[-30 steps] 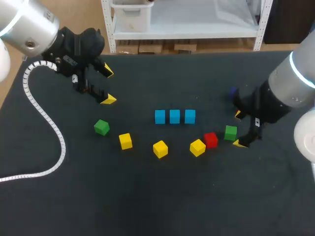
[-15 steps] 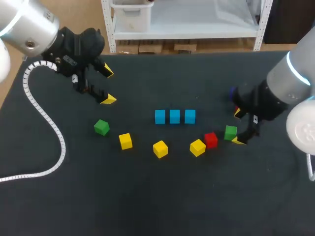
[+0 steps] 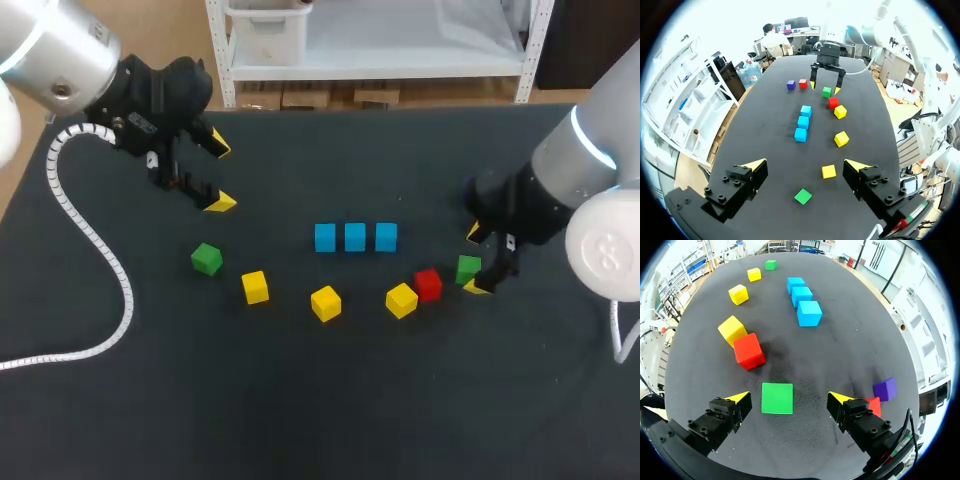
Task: Place the blue cubes, place green cubes on the blue cubes, place the yellow cubes on the green cubes, then place the red cubes on the yellow cubes, and place purple cube on the red cubes.
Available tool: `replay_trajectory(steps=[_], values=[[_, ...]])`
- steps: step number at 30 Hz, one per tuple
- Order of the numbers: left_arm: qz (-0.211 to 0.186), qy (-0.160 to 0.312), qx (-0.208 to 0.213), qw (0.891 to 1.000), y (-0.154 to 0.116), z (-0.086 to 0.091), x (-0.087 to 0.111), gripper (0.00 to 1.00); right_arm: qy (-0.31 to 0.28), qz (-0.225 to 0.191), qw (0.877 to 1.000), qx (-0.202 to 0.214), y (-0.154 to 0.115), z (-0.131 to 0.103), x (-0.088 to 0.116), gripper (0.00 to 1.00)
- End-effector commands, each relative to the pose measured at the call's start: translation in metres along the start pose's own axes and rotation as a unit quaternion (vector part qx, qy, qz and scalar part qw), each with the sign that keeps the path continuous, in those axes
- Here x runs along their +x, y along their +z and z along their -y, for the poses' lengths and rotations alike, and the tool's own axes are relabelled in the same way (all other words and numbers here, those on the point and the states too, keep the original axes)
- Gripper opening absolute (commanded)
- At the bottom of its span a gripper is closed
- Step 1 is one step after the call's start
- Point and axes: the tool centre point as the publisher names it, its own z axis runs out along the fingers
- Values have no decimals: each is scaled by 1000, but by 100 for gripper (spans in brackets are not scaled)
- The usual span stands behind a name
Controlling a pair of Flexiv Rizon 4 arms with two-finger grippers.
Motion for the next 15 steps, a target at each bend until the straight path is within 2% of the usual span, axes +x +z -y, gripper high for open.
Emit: replay_trajectory(steps=[1,2,3,4,5,7,8,9,10,15], values=[[1,1,1,1000,0,-1,0,100,-1,0,1000,-5,3,2,-1,100],[1,1,1,1000,0,-1,0,100,-1,-1,1000,-6,3,2,-1,100],[1,1,1,1000,0,-1,0,100,-1,-1,1000,-6,4,3,0,93],[1,1,1,1000,0,-1,0,100,-1,-2,1000,-6,4,3,0,77],[1,1,1,1000,0,-1,0,100,-1,-2,1000,-6,4,3,-1,55],[1,1,1,1000,0,-1,0,100,-2,-3,1000,-7,4,3,-1,43],[1,1,1,1000,0,-1,0,100,-3,-3,1000,-7,4,3,-2,33],[1,1,1,1000,0,-1,0,100,-3,-4,1000,-7,4,3,-2,19],[1,1,1,1000,0,-1,0,100,-4,-4,1000,-6,4,3,-2,0],[1,1,1,1000,0,-1,0,100,-8,-4,1000,1,2,2,-2,0]])
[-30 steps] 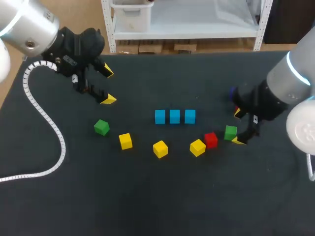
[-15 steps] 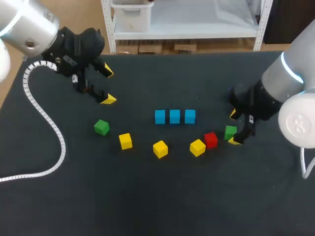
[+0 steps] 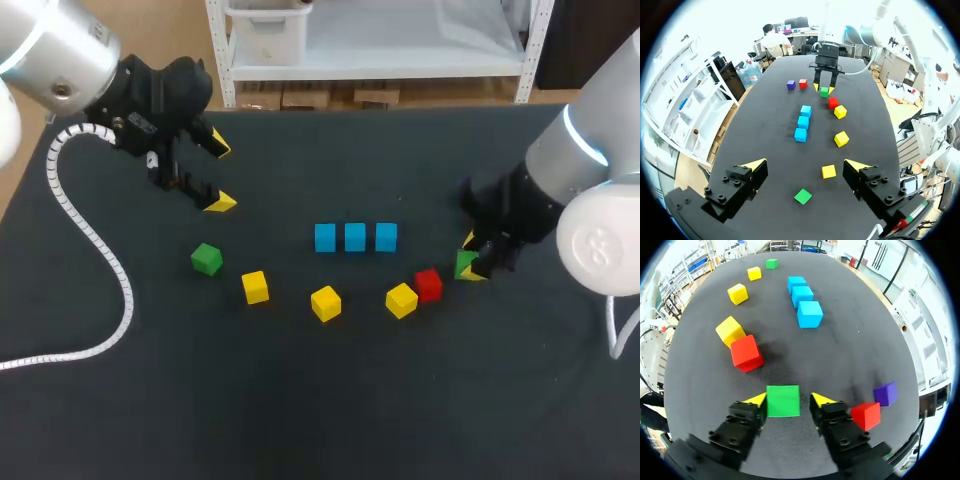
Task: Place the blue cubes, place green cubes on the blue cubes, place the yellow cubes on the green cubes, then place the red cubes on the yellow cubes, and place purple cube on the red cubes.
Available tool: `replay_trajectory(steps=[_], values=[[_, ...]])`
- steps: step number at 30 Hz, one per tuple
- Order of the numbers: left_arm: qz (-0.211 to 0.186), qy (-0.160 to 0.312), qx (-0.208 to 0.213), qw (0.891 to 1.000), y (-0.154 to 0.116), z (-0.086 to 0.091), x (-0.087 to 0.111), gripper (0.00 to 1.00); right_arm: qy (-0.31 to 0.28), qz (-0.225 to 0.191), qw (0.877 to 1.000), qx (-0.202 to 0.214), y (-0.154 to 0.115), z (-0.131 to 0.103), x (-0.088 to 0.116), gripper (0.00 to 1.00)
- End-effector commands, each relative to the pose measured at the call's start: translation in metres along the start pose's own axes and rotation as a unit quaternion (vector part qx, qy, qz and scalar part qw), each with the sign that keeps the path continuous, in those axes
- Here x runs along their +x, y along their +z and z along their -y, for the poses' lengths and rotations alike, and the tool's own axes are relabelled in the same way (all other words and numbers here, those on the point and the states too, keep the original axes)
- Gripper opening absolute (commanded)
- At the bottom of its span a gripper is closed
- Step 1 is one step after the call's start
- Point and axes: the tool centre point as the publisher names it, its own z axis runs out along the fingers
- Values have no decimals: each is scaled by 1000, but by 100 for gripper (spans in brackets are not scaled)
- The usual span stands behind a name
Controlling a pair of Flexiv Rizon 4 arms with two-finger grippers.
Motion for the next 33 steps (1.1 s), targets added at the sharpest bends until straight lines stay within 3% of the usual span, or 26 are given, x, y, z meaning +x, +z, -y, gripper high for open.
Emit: replay_trajectory(steps=[1,11,22,33], values=[[1,1,1,1000,0,-1,0,100,0,-1,1000,4,-2,-1,1,0],[1,1,1,1000,0,-1,0,100,-8,-17,1000,13,-19,1,-16,0],[1,1,1,1000,0,-1,0,100,-49,-11,999,18,-31,22,-70,0],[1,1,1,1000,0,-1,0,100,-84,-6,996,6,-14,38,-121,0]])
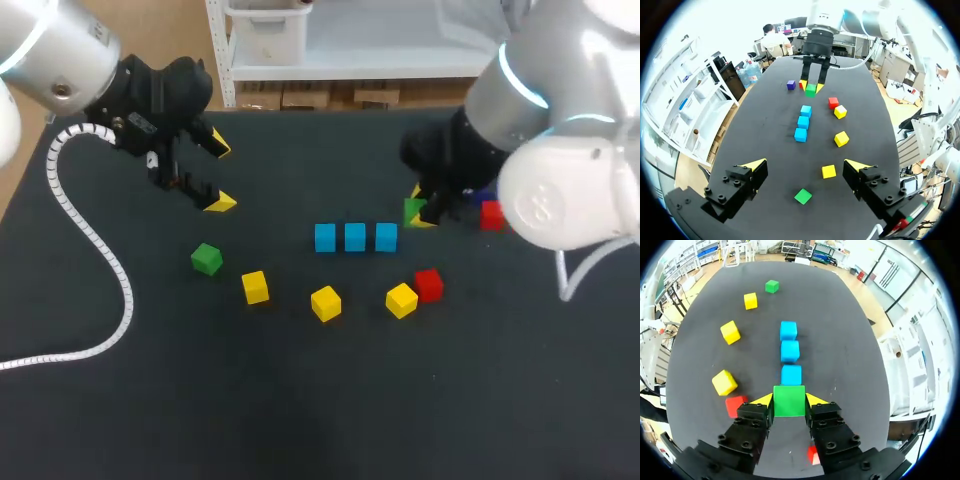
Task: Place the blue cubes, place green cubes on the blue cubes, place the yellow cubes on the green cubes, then place the red cubes on the yellow cubes, and place purple cube on the red cubes.
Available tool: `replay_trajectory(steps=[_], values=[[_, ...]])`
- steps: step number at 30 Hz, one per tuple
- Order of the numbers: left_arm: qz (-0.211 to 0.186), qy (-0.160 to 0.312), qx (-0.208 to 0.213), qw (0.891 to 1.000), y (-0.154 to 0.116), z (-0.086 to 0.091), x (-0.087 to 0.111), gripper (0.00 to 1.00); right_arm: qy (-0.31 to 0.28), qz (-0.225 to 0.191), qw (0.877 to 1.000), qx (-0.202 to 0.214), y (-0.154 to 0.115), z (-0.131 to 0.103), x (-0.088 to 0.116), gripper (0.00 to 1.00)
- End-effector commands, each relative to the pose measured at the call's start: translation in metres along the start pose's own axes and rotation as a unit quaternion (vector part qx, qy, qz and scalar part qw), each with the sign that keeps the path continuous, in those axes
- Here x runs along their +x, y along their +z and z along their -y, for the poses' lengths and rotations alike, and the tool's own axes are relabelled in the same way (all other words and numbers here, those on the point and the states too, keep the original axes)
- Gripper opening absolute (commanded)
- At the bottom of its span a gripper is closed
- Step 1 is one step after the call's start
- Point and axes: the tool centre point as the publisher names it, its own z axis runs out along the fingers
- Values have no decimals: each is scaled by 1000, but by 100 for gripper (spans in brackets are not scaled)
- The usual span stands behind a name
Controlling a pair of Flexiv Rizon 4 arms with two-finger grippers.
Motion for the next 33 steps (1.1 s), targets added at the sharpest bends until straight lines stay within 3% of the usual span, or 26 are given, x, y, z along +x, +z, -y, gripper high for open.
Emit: replay_trajectory(steps=[1,15,33], values=[[1,1,1,1000,0,-1,0,100,-5,-6,1000,-24,14,13,-17,0],[1,1,1,1000,0,-1,0,100,0,-21,1000,-4,24,4,-40,0],[1,1,1,1000,0,-1,0,100,23,-4,1000,8,36,-2,-38,0]])
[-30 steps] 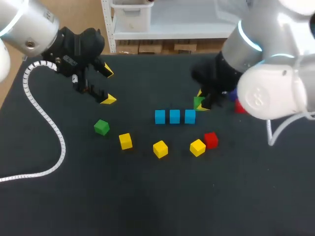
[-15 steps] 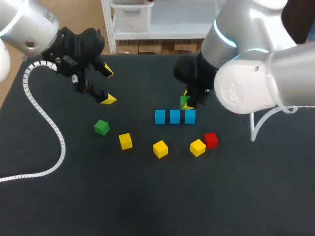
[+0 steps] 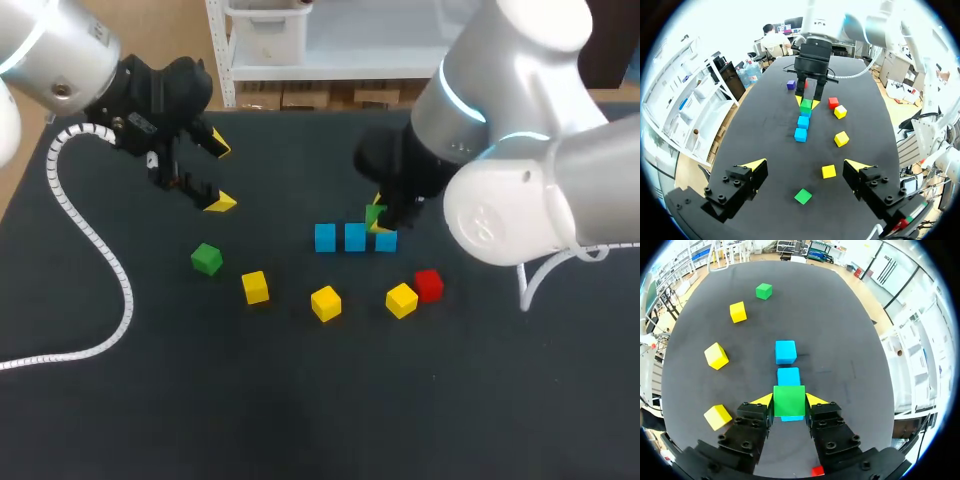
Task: Place the blue cubes, place green cubes on the blue cubes, place the yellow cubes on the green cubes, then place the red cubes on the yellow cubes, and place purple cube on the red cubes.
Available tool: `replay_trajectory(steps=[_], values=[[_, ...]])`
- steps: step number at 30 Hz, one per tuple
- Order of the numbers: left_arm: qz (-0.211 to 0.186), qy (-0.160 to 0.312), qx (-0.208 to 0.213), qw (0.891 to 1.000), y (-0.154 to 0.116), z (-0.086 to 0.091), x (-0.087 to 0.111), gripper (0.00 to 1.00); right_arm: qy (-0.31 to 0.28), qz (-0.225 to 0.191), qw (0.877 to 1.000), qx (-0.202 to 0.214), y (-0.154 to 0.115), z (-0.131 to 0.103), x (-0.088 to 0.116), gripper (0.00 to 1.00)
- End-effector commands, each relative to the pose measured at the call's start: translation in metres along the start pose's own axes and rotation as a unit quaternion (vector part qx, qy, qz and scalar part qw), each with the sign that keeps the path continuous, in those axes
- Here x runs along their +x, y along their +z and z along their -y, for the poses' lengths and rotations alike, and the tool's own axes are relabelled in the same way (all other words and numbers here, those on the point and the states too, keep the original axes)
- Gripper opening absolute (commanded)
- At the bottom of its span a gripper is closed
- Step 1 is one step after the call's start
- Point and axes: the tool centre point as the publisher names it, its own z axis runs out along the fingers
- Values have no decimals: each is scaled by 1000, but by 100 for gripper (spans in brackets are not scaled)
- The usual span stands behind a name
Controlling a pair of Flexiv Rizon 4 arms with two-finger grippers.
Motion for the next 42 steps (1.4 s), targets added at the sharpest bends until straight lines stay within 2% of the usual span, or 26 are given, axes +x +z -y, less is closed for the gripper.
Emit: replay_trajectory(steps=[1,42], values=[[1,1,1,1000,0,-1,0,100,-1,1,1000,0,2,1,-2,0],[1,1,1,1000,0,-1,0,100,-1,-7,1000,-19,14,7,-1,0]])
